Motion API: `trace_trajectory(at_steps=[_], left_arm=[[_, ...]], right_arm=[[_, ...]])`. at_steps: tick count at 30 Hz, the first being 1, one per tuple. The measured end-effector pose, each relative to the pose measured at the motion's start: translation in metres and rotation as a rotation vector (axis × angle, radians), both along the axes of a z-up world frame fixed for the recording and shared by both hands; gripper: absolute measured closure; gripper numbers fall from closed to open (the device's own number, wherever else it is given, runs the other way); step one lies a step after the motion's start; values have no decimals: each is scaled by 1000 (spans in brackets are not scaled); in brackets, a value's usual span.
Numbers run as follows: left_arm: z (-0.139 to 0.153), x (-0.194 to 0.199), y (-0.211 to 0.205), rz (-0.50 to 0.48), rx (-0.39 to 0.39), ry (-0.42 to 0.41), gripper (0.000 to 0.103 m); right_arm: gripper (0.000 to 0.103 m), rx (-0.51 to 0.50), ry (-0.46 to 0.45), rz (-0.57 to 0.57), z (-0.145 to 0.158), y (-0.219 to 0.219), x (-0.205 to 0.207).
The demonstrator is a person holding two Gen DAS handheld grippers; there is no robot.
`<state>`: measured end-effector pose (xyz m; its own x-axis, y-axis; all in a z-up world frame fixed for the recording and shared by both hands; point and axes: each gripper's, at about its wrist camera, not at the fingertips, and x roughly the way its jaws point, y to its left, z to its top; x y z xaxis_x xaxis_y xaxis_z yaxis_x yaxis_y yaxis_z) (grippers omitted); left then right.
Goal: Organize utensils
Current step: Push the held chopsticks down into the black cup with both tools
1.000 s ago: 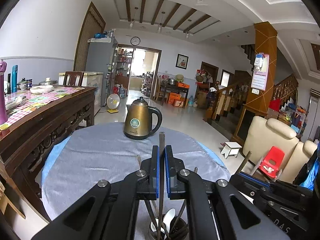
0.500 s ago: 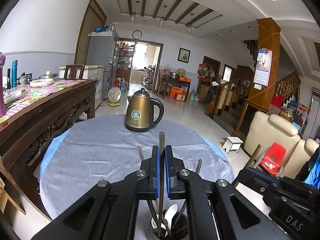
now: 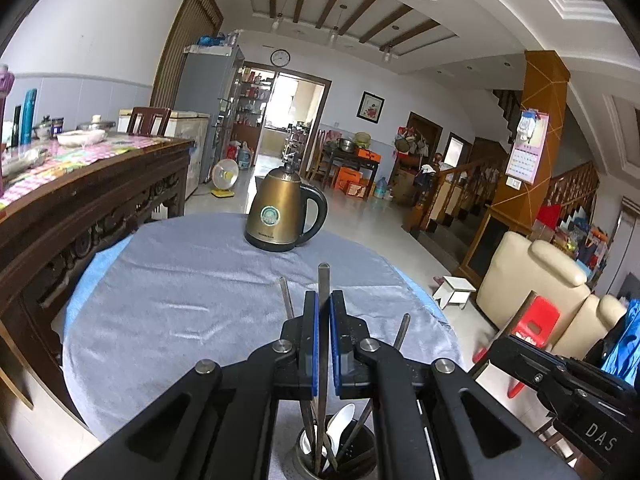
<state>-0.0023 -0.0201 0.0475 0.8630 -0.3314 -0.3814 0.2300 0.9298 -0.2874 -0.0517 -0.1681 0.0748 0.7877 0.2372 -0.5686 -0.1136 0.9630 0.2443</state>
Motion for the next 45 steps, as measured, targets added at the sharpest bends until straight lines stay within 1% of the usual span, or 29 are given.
trace_trajectory(at_steps=[3, 7, 14, 25, 32, 45], left_arm=[[-3, 4, 1, -6, -15, 11, 98], [-5, 3, -3, -15, -12, 13, 98], [1, -5, -8, -31, 25, 17, 98], [8, -13, -11, -59, 31, 42, 98], [5, -12, -10, -55, 38, 71, 98], [-4, -12, -13, -63, 51, 119, 98]], right_arm=[[97, 3, 2, 1, -1, 0, 1], [97, 5, 2, -1, -1, 1, 1], [97, 4, 3, 2, -1, 1, 1], [97, 3, 17, 13, -5, 7, 2], [97, 7, 61, 13, -13, 8, 7], [97, 5, 79, 19, -18, 9, 9]])
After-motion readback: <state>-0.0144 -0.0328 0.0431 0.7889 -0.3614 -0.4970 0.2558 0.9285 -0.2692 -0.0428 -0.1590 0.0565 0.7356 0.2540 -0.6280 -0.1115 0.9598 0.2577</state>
